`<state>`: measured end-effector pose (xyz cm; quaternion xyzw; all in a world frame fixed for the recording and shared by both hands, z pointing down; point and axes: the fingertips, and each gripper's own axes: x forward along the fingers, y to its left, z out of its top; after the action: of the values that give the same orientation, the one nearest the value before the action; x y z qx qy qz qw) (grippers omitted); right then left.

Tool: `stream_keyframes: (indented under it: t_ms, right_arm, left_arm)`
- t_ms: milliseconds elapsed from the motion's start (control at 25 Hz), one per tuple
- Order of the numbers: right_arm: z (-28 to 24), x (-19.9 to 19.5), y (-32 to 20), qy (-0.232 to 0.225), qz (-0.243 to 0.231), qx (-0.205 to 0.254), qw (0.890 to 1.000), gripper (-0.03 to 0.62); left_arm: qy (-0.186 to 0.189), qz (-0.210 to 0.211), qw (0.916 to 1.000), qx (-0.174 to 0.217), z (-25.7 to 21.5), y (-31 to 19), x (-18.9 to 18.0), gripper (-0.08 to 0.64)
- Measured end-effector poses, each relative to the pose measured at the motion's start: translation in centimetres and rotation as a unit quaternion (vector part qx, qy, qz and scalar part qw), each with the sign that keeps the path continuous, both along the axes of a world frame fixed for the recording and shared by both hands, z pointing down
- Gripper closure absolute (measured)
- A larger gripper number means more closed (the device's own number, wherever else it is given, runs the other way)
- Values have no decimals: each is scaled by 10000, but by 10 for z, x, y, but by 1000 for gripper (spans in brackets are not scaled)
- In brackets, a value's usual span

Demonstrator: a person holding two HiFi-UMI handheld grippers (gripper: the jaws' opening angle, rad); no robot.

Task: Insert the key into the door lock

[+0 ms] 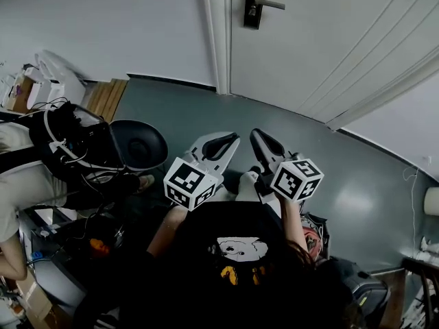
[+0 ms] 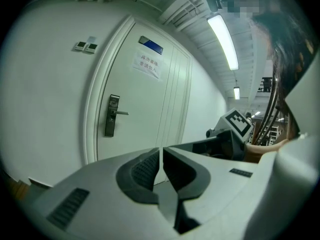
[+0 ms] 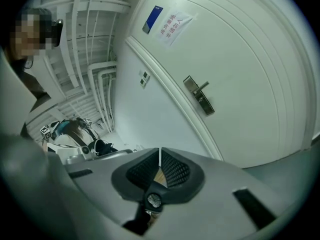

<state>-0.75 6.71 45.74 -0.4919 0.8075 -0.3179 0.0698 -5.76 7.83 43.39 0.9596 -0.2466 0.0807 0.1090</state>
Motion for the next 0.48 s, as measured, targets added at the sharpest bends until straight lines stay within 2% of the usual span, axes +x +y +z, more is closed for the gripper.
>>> stream_keyframes:
  t_ms: [480]
  right_arm:
    - [-1, 10, 15, 88, 264, 83, 9996, 580]
  left_arm:
    - [82, 255, 9996, 64, -2, 18, 5, 534]
